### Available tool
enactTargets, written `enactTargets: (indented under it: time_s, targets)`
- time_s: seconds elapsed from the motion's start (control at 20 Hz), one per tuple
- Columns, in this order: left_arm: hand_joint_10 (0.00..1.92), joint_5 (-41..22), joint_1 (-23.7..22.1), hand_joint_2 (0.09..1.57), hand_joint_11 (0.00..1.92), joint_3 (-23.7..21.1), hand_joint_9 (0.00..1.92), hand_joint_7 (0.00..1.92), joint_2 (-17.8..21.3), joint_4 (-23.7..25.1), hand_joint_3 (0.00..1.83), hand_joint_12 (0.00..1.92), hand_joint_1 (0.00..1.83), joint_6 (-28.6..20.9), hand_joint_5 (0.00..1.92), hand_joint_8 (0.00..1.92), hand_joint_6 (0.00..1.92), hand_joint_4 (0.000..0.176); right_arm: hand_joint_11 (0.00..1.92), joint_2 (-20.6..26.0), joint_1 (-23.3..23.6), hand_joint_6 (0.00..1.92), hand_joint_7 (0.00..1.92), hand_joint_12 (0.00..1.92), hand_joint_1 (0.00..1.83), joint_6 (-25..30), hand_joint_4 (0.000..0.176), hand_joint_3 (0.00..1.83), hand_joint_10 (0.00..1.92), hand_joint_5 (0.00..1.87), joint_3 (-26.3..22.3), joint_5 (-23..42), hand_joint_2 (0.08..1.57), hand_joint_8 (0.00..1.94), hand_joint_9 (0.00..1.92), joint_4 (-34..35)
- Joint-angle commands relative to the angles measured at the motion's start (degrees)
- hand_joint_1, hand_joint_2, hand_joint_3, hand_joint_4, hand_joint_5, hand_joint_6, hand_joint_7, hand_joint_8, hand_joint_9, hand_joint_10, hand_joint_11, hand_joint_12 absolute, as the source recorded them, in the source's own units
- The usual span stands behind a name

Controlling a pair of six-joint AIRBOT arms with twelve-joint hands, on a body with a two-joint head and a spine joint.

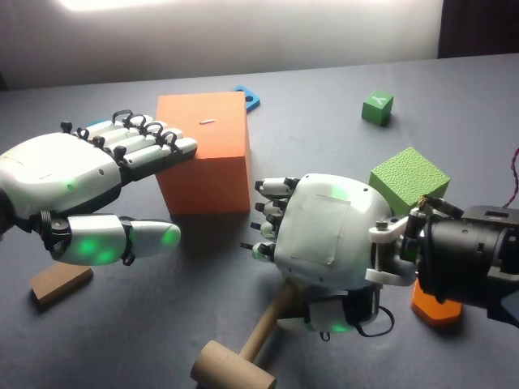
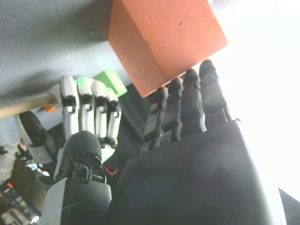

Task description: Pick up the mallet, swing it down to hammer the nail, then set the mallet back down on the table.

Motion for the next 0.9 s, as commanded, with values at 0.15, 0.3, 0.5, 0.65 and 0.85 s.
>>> enactTargets:
  time_s: [0.15, 0.3, 0.5, 0.65, 0.85]
  targets:
    - [0.01, -4.41, -0.84, 1.3, 0.0, -0.13, 0.03, 0.07, -0.03, -0.54, 0.0, 0.0, 0.0, -0.54, 0.08, 0.0, 0.0, 0.0, 0.02, 3.3, 0.02, 0.0, 0.42, 0.96, 0.04, -0.31, 0.0, 0.0, 0.0, 0.35, -2.53, -6.34, 1.21, 0.0, 0.42, -0.98]
    - [0.01, -4.41, -1.61, 1.3, 0.0, -0.42, 0.03, 0.08, 0.6, -0.54, 0.0, 0.0, 0.0, -0.71, 0.09, 0.01, 0.0, 0.0, 0.0, 8.31, 1.72, 0.0, 0.36, 0.89, 0.06, -0.31, 0.0, 0.0, 0.0, 0.31, -6.58, -5.38, 1.21, 0.0, 0.34, 6.42]
    - [0.0, -4.41, -2.97, 1.3, 0.0, -1.48, 0.03, 0.07, 2.46, -0.54, 0.0, 0.0, 0.0, -0.74, 0.08, 0.0, 0.0, 0.0, 0.0, 18.17, 4.99, 0.0, 0.37, 0.85, 0.1, -0.37, 0.0, 0.0, 0.0, 0.33, -13.71, -5.91, 1.2, 0.01, 0.35, 17.4]
    - [0.01, -3.87, -4.92, 1.3, 0.01, -2.87, 0.04, 0.07, 4.98, 1.17, 0.0, 0.0, 0.0, -1.44, 0.09, 0.0, 0.01, 0.0, 0.0, 27.62, 10.06, 0.0, 0.39, 0.86, 0.13, -0.37, 0.0, 0.0, 0.01, 0.33, -19.14, -2.52, 1.19, 0.01, 0.37, 27.02]
    - [0.0, -2.05, -9.17, 1.3, 0.0, -3.68, 0.03, 0.07, 7.24, 5.16, 0.0, 0.0, 0.0, -2.78, 0.09, 0.0, 0.0, 0.0, 0.0, 33.65, 13.87, 0.0, 0.43, 0.95, 0.12, -4.38, 0.0, 0.0, 0.02, 0.35, -23.94, 0.22, 1.19, 0.01, 0.42, 29.02]
